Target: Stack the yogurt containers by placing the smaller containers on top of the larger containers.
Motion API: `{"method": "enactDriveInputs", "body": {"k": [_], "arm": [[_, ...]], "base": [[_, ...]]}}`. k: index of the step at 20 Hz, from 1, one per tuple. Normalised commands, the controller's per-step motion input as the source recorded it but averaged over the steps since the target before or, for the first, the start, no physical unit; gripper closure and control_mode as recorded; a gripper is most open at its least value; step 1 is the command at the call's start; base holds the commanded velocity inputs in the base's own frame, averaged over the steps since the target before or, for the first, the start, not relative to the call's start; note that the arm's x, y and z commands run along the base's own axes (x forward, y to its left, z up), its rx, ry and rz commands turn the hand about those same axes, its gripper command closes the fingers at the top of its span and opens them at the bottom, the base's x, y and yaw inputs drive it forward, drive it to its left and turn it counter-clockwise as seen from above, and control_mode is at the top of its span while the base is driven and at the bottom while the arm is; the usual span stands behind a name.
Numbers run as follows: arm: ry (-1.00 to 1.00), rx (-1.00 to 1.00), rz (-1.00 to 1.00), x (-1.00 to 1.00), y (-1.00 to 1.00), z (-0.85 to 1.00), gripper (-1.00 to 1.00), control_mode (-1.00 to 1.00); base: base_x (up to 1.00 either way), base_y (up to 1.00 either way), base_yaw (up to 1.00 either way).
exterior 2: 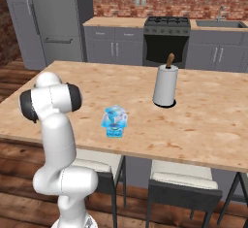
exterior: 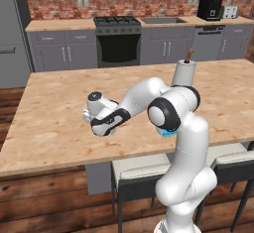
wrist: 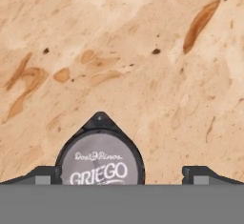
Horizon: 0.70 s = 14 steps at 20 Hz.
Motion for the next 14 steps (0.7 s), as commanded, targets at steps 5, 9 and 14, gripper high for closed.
{"method": "enactDriveInputs", "body": {"k": [5,9,14], "arm": [[0.01,0.00,0.00,0.15,0.03,0.00,-1.00,-1.00],[0.01,0.00,0.00,0.09,0.01,0.00,-1.00,-1.00],[0.01,0.00,0.00,0.00,0.00,0.00,-1.00,-1.00]], "base": [[0.00,0.00,0.00],[0.00,0.00,0.00],[0.00,0.00,0.00]]}}
